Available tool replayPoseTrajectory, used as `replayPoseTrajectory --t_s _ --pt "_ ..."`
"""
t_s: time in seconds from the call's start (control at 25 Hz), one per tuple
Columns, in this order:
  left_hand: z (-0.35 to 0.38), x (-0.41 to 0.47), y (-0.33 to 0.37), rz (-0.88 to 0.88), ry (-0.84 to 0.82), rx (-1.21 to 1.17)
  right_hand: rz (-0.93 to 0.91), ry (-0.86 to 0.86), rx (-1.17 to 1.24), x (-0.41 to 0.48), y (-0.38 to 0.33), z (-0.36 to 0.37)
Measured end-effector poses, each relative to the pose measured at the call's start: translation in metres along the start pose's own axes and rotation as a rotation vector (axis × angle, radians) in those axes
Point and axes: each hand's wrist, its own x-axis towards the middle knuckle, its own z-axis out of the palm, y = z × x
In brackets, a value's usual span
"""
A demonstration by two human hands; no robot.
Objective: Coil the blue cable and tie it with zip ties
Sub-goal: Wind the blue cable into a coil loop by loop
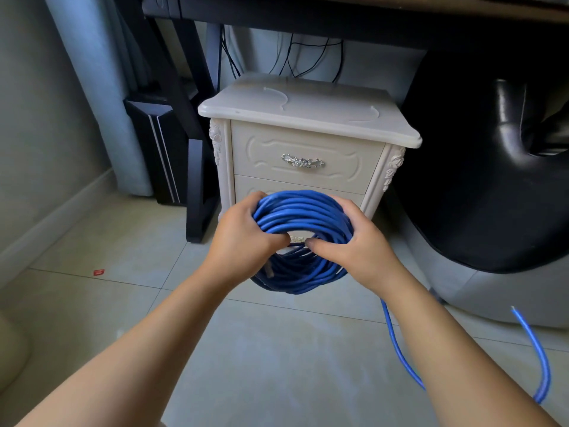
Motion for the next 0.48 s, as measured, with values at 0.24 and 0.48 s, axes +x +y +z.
replayPoseTrajectory --t_s 0.24,0.48 --pt "0.000 0.004 -0.004 -0.120 0.091 -0.260 0.141 0.032 0.222 0.004 0.013 0.006" --pt "0.008 -0.001 -0.005 -0.372 0.147 -0.592 0.172 0.189 0.505 0.007 0.020 0.023"
